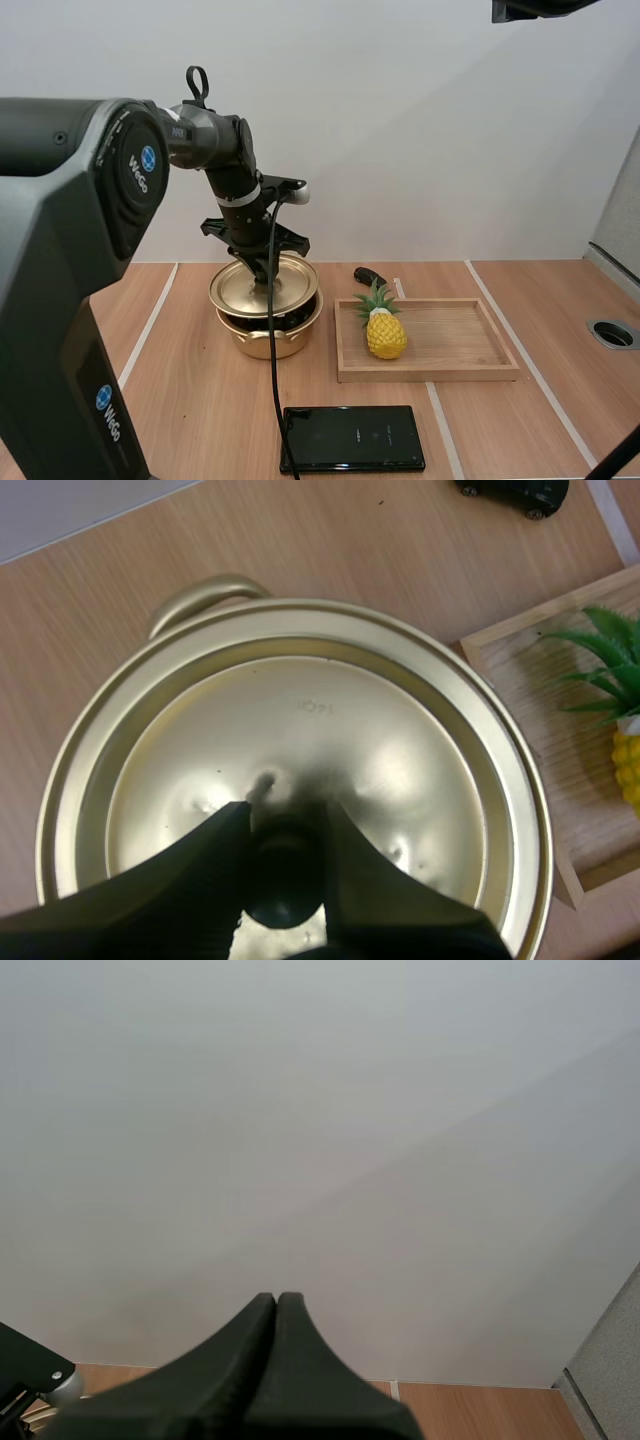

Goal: Open the pot, put the grape inside, and close it

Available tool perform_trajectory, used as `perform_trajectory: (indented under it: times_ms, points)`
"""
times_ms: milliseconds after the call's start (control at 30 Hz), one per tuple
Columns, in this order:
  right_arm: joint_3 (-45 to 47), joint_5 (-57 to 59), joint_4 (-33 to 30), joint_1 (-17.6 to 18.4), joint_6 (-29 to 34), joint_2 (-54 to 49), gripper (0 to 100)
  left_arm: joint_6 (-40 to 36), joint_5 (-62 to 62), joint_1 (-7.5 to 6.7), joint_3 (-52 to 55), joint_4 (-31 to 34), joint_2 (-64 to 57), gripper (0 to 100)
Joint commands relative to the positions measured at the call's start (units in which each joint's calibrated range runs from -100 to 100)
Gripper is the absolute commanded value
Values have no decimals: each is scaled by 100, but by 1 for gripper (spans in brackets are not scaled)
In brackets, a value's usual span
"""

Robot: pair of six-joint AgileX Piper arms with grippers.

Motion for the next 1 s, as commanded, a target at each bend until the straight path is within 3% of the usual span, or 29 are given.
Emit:
perform_trajectory:
  times_ms: [0,533,967]
  points:
    - [-48,-50,-50,-27,-31,-87,0,132,-142,-40,189,-95,17,0]
    - [-48,105,-50,-27,-31,-87,0,169,-1599,-40,944,-93,17,0]
    - [-48,103,-3,-27,-31,-87,0,156,-1155,-40,989,312,17,0]
